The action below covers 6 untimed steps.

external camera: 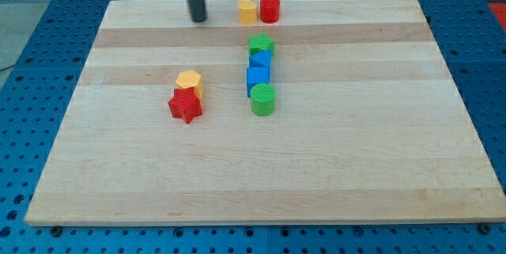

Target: Push the red star and the yellow hexagon up a bit

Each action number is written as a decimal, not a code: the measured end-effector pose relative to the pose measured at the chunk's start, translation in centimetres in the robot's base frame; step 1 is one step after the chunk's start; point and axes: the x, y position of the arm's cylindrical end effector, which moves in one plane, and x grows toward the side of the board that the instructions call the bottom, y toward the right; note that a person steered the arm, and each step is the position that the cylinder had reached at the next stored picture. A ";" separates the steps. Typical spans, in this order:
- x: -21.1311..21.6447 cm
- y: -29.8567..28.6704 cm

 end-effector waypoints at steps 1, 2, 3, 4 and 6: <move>7.3 -4.6; 15.4 -5.8; 22.9 -5.8; 25.6 -2.5; 21.7 0.7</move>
